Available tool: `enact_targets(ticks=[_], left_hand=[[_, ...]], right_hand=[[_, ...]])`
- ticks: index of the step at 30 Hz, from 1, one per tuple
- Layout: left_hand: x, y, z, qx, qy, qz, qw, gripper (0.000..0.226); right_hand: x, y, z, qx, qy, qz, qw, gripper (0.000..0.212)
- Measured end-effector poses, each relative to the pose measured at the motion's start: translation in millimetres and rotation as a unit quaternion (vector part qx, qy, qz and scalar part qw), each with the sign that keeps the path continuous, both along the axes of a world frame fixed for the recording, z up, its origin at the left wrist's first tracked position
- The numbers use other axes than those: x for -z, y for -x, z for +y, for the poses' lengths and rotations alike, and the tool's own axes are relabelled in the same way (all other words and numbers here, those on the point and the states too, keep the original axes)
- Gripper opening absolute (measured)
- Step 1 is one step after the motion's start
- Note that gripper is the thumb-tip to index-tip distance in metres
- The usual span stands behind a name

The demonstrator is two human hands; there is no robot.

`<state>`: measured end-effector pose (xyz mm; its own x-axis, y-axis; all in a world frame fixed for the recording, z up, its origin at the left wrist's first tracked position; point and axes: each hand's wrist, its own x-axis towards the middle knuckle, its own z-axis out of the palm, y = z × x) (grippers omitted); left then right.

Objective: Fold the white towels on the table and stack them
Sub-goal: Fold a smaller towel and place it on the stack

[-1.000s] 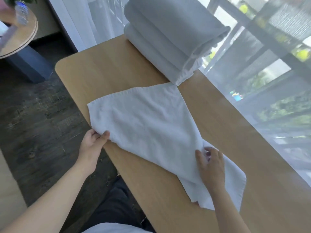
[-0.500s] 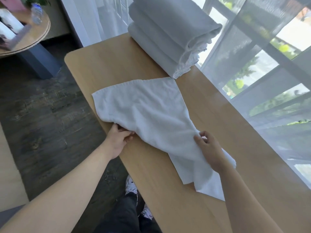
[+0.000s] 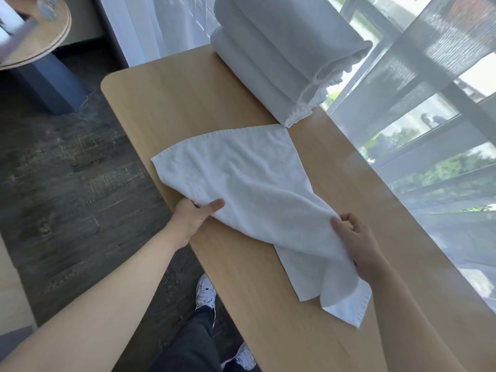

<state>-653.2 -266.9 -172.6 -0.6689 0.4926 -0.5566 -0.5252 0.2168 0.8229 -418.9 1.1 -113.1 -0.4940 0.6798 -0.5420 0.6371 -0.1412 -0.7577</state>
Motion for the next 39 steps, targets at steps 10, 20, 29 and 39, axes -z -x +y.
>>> enact_targets(ticks=[10,20,29,39], left_hand=[[-4.8,0.6,6.0,0.117,0.119,0.19,0.968,0.04],[-28.8,-23.2,11.4,-0.045,-0.143,-0.081,0.985,0.07],[-24.8,-54.7,-1.1,0.155,0.085,0.156,0.972,0.079],[-19.3,-106.3,-0.4,0.117,0.013,0.021,0.993,0.085]], right_hand=[[-12.4,-13.2,15.0,0.022,-0.017,0.017,0.999,0.014],[-26.4,-17.7,31.7,0.086,0.0,0.105,0.991,0.012],[-27.7,-25.1,49.3,0.047,0.171,0.088,0.98,0.046],[-8.9,-38.9,44.4,-0.01,0.109,0.046,0.993,0.033]])
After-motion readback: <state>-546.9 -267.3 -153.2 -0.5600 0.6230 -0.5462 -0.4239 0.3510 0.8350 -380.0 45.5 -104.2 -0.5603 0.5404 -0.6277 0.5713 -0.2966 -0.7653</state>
